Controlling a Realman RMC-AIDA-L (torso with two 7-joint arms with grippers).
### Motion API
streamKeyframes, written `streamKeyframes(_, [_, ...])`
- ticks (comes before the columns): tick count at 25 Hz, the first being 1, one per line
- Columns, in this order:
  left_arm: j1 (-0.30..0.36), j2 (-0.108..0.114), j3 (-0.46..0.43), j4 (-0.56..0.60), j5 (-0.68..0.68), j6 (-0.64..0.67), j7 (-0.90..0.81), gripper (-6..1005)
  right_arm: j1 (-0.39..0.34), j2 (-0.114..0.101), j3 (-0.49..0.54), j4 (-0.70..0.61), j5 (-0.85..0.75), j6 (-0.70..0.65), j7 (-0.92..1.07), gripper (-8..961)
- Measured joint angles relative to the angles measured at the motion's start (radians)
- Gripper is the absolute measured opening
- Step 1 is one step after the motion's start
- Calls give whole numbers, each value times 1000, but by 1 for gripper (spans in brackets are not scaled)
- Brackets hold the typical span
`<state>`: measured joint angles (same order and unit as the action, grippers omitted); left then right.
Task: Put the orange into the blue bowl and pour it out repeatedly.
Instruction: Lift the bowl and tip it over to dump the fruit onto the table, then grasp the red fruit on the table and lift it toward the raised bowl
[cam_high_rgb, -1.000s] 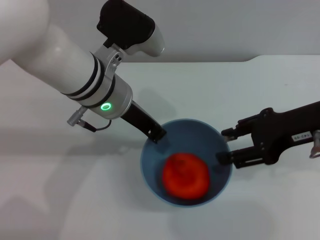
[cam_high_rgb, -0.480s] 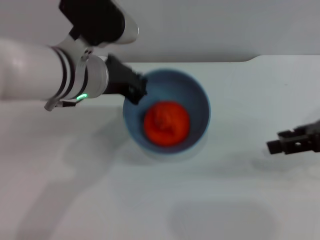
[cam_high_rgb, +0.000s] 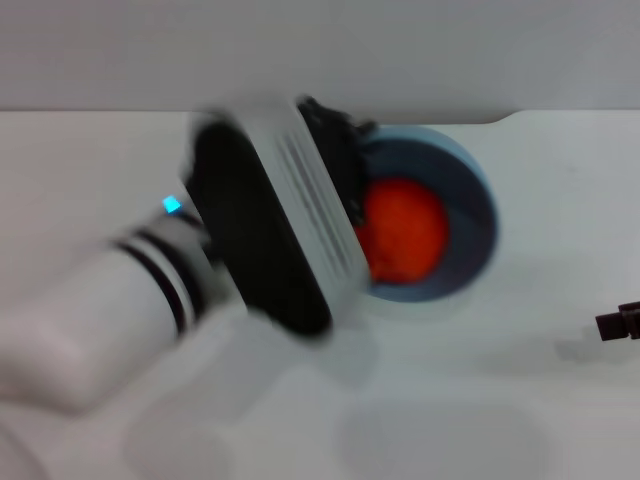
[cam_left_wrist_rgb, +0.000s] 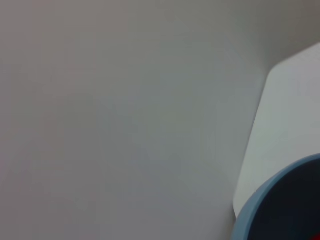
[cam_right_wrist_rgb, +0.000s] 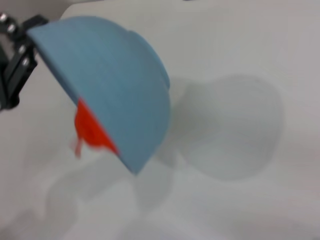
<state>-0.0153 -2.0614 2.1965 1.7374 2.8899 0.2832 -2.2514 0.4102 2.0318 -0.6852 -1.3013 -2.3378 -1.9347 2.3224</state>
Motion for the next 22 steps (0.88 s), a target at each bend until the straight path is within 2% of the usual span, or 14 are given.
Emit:
streamKeyframes(2, [34,-1,60,-51,0,-158,106,-2,-2,0,5,0,0,-2,0,579])
streamKeyframes(3, [34,-1,60,-51,0,-158,106,-2,-3,0,7,0,0,-3,0,579])
streamKeyframes(4, [44,-3,90,-89,0,-248,167,-2,-3,0,9,0,-1,-4,0,579])
streamKeyframes(6, [51,-7,172,-239,-1,-510,362,-2,-4,1,13,1,-1,-7,0,579])
streamKeyframes(9, [34,-12,216,-346,-15,-672,504,-2,-5,1,16,1,-1,-9,2,580])
streamKeyframes(12, [3,-14,236,-424,-65,-776,601,-2,-7,1,17,1,-2,-10,3,580])
streamKeyframes(15, [-19,-13,249,-454,-144,-849,638,-2,-7,2,18,1,-2,-10,4,580])
streamKeyframes(19, [-32,-8,250,-448,-261,-912,611,-2,-6,2,17,1,-3,-10,5,580])
streamKeyframes(22, [-34,-3,240,-403,-372,-911,561,-2,-4,4,11,1,-3,-7,4,580])
